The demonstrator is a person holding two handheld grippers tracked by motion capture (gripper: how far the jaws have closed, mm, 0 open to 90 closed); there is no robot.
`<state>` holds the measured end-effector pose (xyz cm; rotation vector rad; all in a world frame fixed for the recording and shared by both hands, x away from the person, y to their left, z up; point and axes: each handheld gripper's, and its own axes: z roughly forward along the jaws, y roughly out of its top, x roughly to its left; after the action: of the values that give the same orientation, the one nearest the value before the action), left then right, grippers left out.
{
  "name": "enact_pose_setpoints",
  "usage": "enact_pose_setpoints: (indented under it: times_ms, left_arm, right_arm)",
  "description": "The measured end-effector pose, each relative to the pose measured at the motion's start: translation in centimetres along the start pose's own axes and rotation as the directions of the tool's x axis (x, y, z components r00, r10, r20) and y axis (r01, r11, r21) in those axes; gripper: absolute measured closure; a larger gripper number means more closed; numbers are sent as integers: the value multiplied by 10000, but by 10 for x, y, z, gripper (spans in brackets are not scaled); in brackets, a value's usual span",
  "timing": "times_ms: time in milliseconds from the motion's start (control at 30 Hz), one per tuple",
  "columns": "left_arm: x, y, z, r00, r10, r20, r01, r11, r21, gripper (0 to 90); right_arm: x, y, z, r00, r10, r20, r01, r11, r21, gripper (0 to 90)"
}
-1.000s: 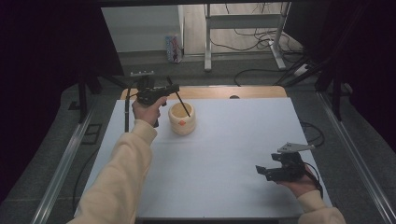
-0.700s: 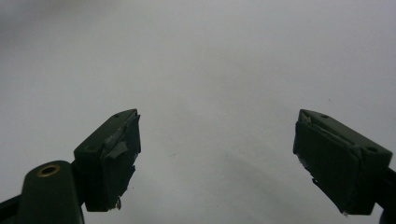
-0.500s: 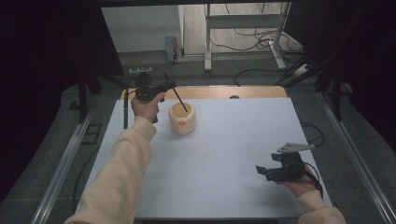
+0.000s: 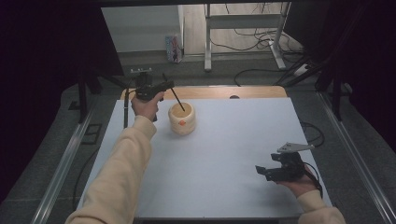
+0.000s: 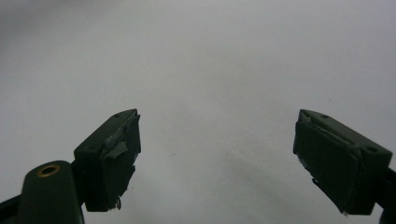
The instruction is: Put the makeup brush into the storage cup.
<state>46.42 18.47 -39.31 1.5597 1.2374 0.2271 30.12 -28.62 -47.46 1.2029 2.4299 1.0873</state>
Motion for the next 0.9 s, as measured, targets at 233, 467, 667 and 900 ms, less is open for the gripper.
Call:
enact_pose_setpoints:
  times_ms: [233, 467, 667, 900]
  left_arm:
    - [-1, -4, 3, 9999, 169, -14, -169, 9996, 213, 853]
    - [2, -10, 6, 10000, 73, -60, -71, 9995, 302, 853]
    - [5, -17, 10, 10000, 10, -68, -7, 9991, 414, 852]
    - [4, -22, 14, 9999, 89, -53, -86, 9987, 511, 852]
  right_arm:
    - [0, 0, -1, 10000, 35, -2, -35, 10000, -33, 148]
    - [1, 1, -1, 10000, -20, 22, 21, 9999, -113, 149]
    - [1, 1, -1, 10000, -38, 37, 38, 10000, -48, 149]
    - [1, 0, -1, 10000, -16, 39, 17, 10000, -73, 149]
